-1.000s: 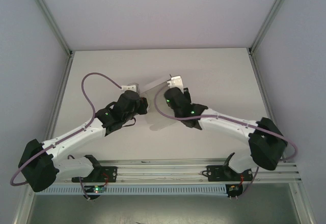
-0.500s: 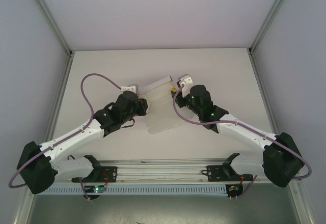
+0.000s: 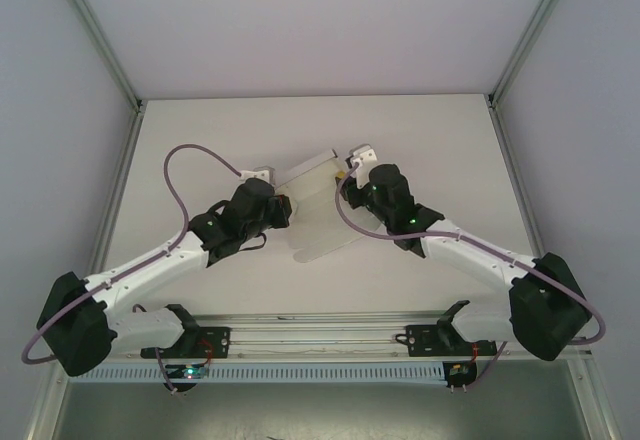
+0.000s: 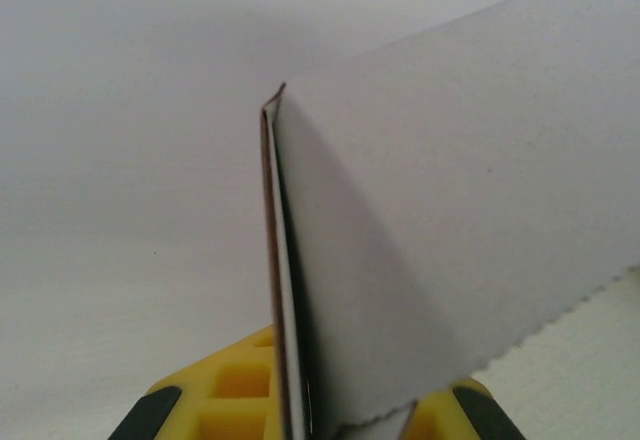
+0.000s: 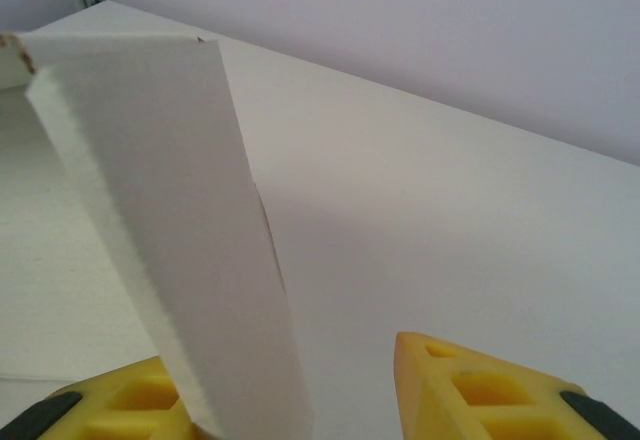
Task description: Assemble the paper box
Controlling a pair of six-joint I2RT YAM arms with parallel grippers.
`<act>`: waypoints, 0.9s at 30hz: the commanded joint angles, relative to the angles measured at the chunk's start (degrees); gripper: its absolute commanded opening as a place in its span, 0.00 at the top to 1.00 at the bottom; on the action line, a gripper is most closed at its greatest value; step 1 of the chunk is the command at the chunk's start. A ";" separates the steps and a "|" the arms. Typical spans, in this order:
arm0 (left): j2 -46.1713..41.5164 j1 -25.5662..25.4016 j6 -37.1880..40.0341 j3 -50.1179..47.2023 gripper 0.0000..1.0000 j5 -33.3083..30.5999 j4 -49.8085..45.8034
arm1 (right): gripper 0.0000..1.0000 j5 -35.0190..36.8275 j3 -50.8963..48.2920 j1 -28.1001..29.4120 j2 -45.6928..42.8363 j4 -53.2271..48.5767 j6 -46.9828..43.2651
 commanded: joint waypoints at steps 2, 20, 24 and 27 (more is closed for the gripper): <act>1.31 0.35 1.43 1.29 1.00 2.00 -2.83 | 0.56 5.98 3.46 -0.61 1.56 1.74 -1.05; 2.20 0.31 1.51 1.28 1.00 2.56 -2.64 | 0.61 -3.60 3.68 -0.91 0.20 3.82 -2.92; 1.15 0.28 1.22 0.96 1.00 1.50 -2.79 | 0.88 0.05 5.53 -0.76 0.90 -0.93 -2.37; 0.77 0.33 0.99 0.89 1.00 1.17 -3.26 | 0.91 8.47 5.97 0.34 1.99 -2.28 -2.52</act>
